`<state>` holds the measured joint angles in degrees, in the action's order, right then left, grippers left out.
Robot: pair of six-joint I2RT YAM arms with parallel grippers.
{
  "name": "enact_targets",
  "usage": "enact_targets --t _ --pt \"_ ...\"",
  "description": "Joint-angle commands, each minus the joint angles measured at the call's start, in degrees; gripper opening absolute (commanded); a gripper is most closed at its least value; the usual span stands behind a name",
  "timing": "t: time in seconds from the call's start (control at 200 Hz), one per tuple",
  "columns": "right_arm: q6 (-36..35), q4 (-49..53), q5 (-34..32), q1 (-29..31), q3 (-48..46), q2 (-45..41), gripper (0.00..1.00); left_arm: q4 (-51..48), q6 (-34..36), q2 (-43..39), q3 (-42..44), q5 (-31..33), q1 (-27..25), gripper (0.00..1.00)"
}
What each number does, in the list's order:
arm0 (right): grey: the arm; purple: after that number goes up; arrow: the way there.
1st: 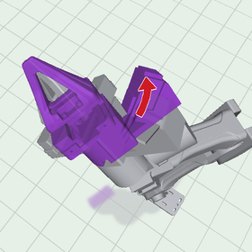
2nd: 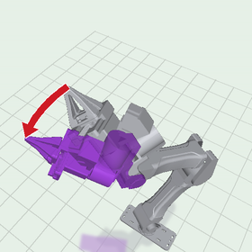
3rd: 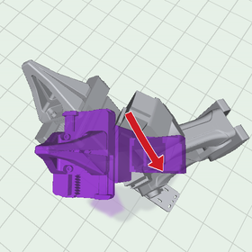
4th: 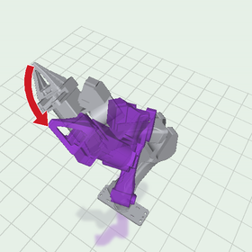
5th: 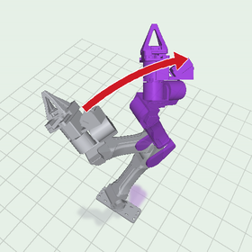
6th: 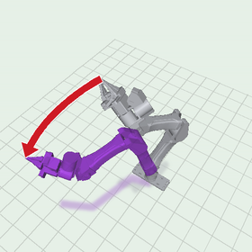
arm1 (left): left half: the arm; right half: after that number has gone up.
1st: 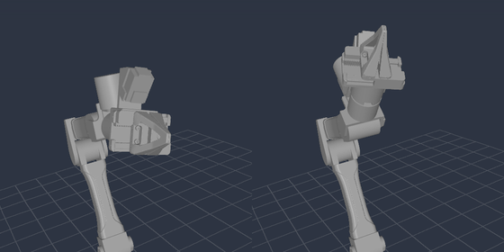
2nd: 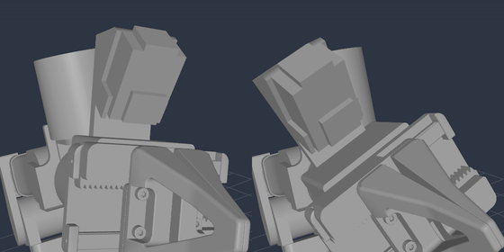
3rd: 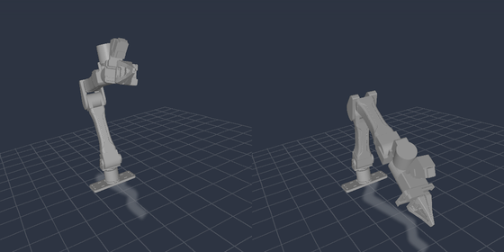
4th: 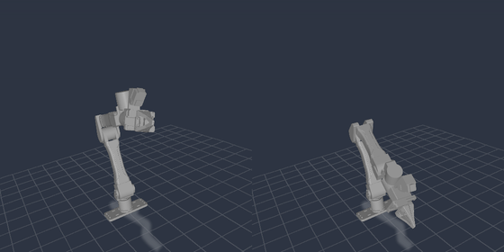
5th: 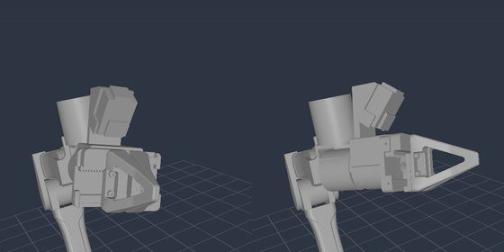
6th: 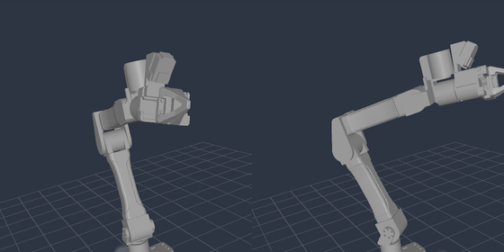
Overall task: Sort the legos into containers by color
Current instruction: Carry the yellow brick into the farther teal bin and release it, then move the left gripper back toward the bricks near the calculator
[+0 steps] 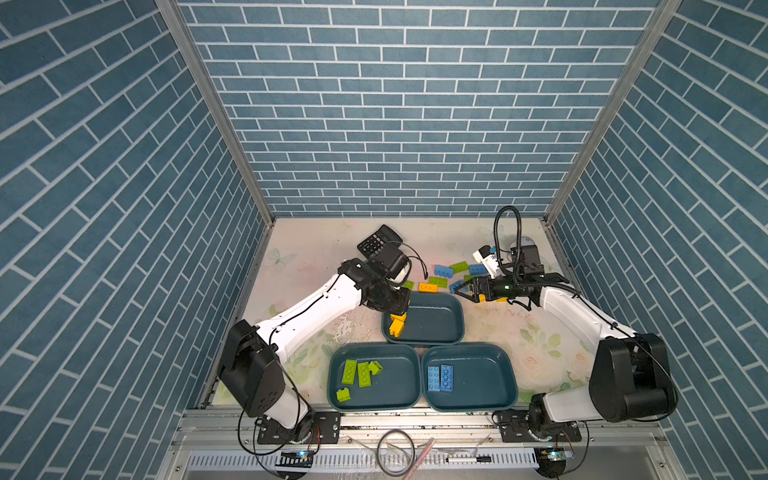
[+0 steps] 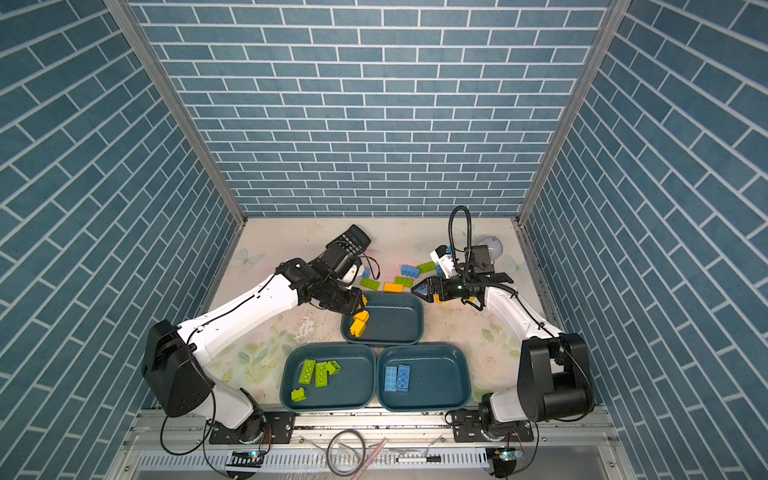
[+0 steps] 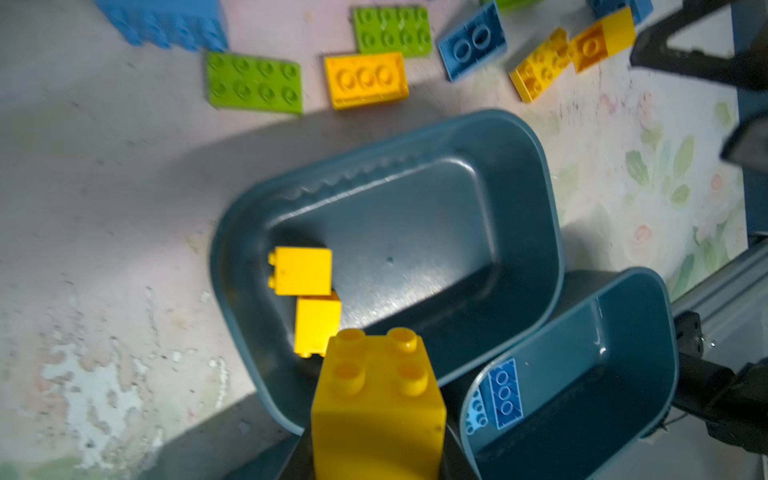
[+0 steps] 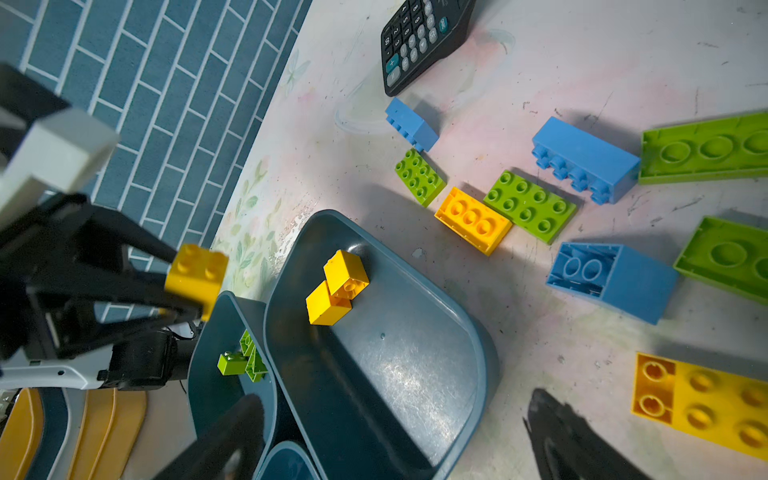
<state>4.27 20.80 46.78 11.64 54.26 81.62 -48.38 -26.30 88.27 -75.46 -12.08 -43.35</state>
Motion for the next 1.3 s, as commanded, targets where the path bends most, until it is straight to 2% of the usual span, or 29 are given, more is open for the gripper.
enact_targets --t 0.0,0.145,0.305,0.37,0.55,0.685,0.845,1.035,1.295 --pt "1.1 -1.1 0.9 -0.2 -1.3 -1.8 0.99 3.0 -9.2 -0.2 3.4 1.0 -3.5 0.29" --pt "1.9 -1.8 0.5 -0.2 -2.2 -2.6 0.99 8.4 -13.7 2.8 5.0 4.7 -5.7 0.29" --pt "2.5 -2.3 -0.3 -0.2 -3.5 -4.0 0.99 10.3 -12.6 7.9 2.9 11.6 -5.9 0.3" --pt "2.7 -2.5 -0.4 -0.2 -3.8 -4.2 0.99 10.9 -11.7 10.5 1.2 12.2 -5.6 0.31" --pt "2.4 -1.9 -0.7 -0.1 -3.9 -5.0 0.99 4.4 -10.2 16.3 -4.7 15.8 -5.3 0.4" --pt "2.1 -1.7 -0.6 -0.2 -4.1 -5.2 0.99 3.0 -10.2 15.9 -5.8 15.8 -4.6 0.52" --pt "2.0 -1.9 -0.4 -0.2 -4.4 -5.2 0.99 -0.3 -10.1 14.8 -9.4 15.1 -3.8 0.57" --pt "1.8 -2.4 0.1 -0.4 -4.7 -5.1 0.99 -2.7 -8.3 14.8 -15.1 14.4 0.1 0.62" --pt "2.1 -3.4 0.0 -0.6 -4.2 -4.5 0.99 -1.9 -7.3 22.1 -22.3 12.7 8.6 0.67"
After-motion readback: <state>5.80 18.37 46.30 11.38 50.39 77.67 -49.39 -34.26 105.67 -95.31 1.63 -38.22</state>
